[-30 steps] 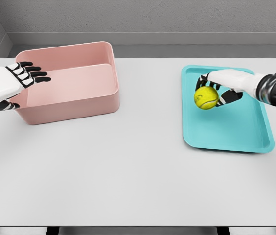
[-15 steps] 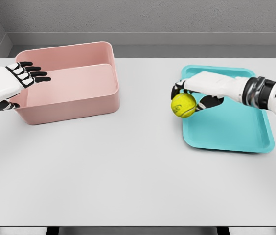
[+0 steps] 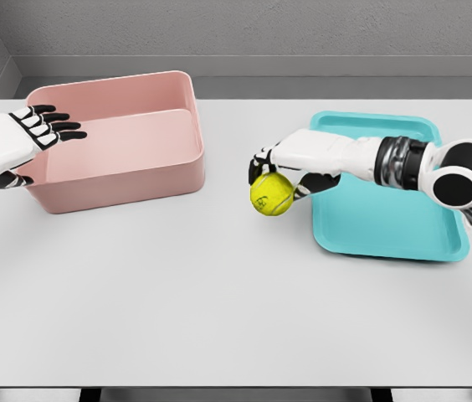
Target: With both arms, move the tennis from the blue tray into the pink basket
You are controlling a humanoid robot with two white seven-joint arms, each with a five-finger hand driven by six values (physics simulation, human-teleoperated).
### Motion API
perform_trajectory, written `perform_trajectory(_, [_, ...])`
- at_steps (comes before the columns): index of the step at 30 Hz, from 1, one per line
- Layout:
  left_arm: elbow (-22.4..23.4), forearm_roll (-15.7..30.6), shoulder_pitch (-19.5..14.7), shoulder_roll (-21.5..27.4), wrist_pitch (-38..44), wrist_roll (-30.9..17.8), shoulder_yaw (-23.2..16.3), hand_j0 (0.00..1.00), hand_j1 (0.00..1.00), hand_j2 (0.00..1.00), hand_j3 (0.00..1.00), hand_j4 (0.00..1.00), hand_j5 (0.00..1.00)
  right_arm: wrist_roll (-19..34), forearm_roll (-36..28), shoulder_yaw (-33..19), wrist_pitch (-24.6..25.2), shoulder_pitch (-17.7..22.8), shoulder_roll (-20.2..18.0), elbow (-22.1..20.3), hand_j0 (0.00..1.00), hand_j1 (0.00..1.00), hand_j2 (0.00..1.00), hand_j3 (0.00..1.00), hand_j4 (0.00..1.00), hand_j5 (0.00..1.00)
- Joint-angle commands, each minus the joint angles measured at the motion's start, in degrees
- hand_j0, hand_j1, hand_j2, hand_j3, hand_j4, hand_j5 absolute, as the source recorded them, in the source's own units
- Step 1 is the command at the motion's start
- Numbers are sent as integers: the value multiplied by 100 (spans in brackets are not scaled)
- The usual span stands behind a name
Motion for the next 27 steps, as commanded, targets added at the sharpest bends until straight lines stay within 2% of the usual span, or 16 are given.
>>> perform_trajectory(1, [0, 32, 0, 8, 1, 3, 4, 100, 100, 100, 100, 100, 100, -4, -23, 153, -28, -9, 151, -2, 49, 49, 49, 49, 49, 49])
perform_trajectory(9, [0, 41, 0, 8, 1, 3, 4, 100, 100, 100, 100, 100, 100, -4, -24, 584, -98, -202, 652, -2, 49, 49, 49, 49, 49, 49])
perform_trajectory(12, [0, 32, 0, -1, 1, 3, 13, 100, 100, 100, 100, 100, 100, -4, -24, 637, -89, -237, 731, -2, 49, 49, 49, 49, 49, 49])
perform_trajectory(13, [0, 32, 0, 8, 1, 3, 13, 100, 100, 100, 100, 100, 100, -4, -24, 637, -89, -237, 731, -2, 61, 61, 61, 61, 61, 61])
perform_trajectory(14, [0, 32, 0, 8, 1, 3, 13, 100, 100, 100, 100, 100, 100, -4, -24, 628, -28, -237, 722, -2, 100, 100, 100, 100, 100, 100])
perform_trajectory(19, [0, 41, 0, 8, 1, 3, 13, 100, 100, 100, 100, 100, 100, -4, -6, 531, -89, -264, 626, -2, 100, 100, 100, 100, 100, 100])
perform_trajectory(20, [0, 41, 9, 8, 1, 3, 13, 100, 100, 100, 100, 100, 100, -4, -15, 312, -89, -290, 538, -2, 100, 100, 100, 100, 100, 100])
perform_trajectory(23, [0, 41, 9, 8, 1, 3, 13, 100, 100, 100, 100, 100, 100, -4, -32, -1445, -98, -53, -332, -2, 100, 100, 100, 100, 100, 100])
perform_trajectory(25, [-18, 41, 9, 96, 1, 3, 13, 100, 100, 100, 100, 100, 100, -4, -32, -2623, -80, 571, -780, 42, 100, 100, 100, 100, 100, 100])
perform_trajectory(27, [-290, 32, 79, 342, 1, 3, -5, 100, 100, 100, 100, 100, 100, -4, -24, -3476, -36, 1081, -1114, 385, 100, 100, 100, 100, 100, 100])
